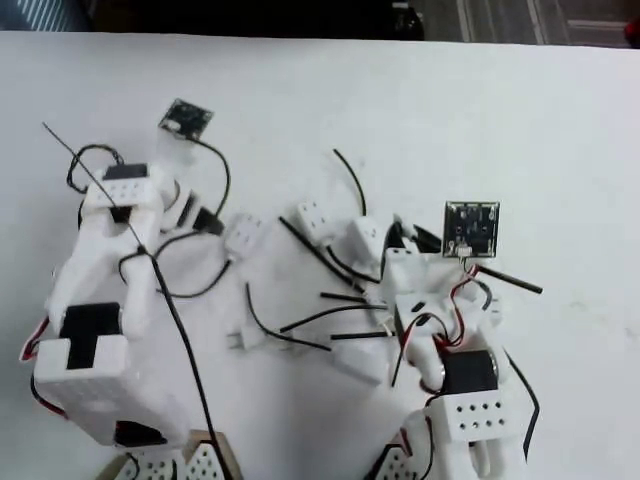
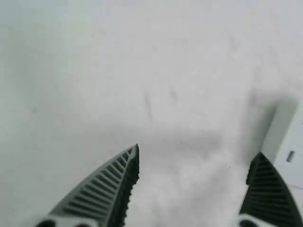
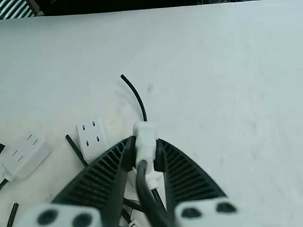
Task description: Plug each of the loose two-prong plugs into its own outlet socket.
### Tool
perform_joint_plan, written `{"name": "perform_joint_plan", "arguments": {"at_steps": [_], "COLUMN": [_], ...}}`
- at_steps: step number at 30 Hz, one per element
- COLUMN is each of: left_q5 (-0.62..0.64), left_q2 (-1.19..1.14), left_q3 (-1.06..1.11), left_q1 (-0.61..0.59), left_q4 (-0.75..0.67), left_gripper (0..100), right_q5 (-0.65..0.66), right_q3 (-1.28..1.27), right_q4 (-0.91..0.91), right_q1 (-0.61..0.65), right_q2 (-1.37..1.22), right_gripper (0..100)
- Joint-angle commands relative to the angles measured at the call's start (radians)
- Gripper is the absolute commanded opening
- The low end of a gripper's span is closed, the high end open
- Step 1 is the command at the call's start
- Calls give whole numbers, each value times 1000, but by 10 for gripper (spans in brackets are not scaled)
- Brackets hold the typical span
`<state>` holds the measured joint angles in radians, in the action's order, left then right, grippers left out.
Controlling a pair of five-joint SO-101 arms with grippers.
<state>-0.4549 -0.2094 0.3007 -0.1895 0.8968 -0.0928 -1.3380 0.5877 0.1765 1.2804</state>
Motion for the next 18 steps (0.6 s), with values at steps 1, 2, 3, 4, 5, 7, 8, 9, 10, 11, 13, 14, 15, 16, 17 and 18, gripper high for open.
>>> {"name": "perform_joint_plan", "arguments": {"at_steps": [1, 2, 3, 4, 5, 7, 8, 9, 10, 11, 13, 14, 15, 16, 17, 18], "left_q5": [0, 0, -3, -5, -5, -5, -6, -6, -6, -6, -3, -2, -2, -2, -2, -2], "left_q2": [7, 7, 7, 7, 7, 7, 7, 7, 5, 5, 5, 5, 5, 2, -1, -4], "left_q3": [-169, -190, -210, -224, -236, -245, -244, -244, -244, -244, -244, -244, -244, -244, -244, -242], "left_q1": [-4, 4, 15, 21, 30, 54, 67, 82, 96, 110, 136, 148, 162, 174, 183, 191], "left_q4": [160, 190, 218, 242, 267, 299, 310, 322, 331, 341, 354, 359, 362, 364, 362, 359], "left_gripper": [351, 351, 351, 351, 351, 351, 351, 351, 351, 351, 351, 351, 351, 351, 351, 351], "right_q5": [-2, 0, 0, 0, 0, 0, 0, 0, 0, 0, 0, 0, 0, 0, 0, 0], "right_q3": [8, 8, 8, 8, 8, 8, 8, 8, 8, 8, 8, 8, 8, 8, 8, 8], "right_q4": [-21, -21, -21, -21, -21, -21, -21, -21, -21, -21, -21, -21, -21, -21, -21, -21], "right_q1": [1, 1, 1, 1, 1, 1, 1, 1, 1, 1, 1, 1, 1, 1, 1, 1], "right_q2": [7, 7, 7, 7, 7, 7, 7, 7, 7, 7, 7, 7, 7, 7, 7, 7], "right_gripper": [18, 18, 18, 18, 18, 18, 18, 18, 18, 18, 18, 18, 18, 18, 18, 18]}}
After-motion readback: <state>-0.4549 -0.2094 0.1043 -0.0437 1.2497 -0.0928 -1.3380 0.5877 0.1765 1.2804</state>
